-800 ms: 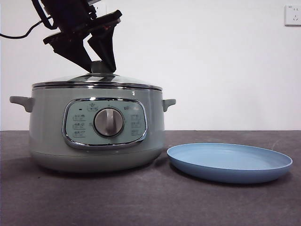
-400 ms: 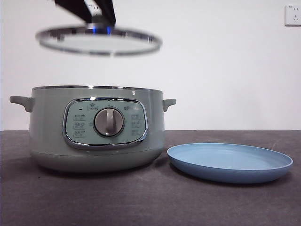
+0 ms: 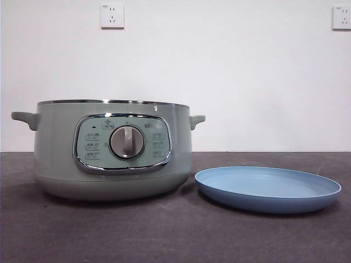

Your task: Take the potato out from the steamer,put the potato on the plate,close the lid

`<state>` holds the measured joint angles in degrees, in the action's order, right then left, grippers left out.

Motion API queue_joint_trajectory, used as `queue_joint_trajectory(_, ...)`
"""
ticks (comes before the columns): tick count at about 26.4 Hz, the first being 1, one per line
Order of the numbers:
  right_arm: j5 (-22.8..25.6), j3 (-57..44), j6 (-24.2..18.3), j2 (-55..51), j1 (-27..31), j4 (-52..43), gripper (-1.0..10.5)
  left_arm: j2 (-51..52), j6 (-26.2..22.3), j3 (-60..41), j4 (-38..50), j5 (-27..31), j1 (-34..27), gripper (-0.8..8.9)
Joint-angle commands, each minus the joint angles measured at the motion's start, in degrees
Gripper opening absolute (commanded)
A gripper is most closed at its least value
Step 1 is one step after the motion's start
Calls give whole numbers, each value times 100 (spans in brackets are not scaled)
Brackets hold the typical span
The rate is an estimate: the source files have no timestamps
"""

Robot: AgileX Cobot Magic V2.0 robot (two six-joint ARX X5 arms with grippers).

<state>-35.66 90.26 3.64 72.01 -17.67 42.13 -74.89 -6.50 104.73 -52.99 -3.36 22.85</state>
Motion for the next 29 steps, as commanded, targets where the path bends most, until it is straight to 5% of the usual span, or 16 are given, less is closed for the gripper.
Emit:
queue_joint_trajectory(1,450,358,-157,439,-404,114,718,525,-195,144,42,22,-175,-9)
queue_joint_trajectory(14,1851,1987,-748,2876,-2002,435,714,1751,-623,144,-1705,76,-839,-9)
queue_joint_trajectory(18,2273,2094,-833,3517,-2271,234,714,1779,-623,144,-2033,520,-839,-9)
queue_joint_trajectory(24,2275,2094,-870,4459,-2402,208,714,1766,-621,144,-2514,1237,-837,-9)
queue_joint_trajectory(29,2306,2094,-970,4795,-2411,249,685,1631,-621,144,-2677,1235,-837,-9)
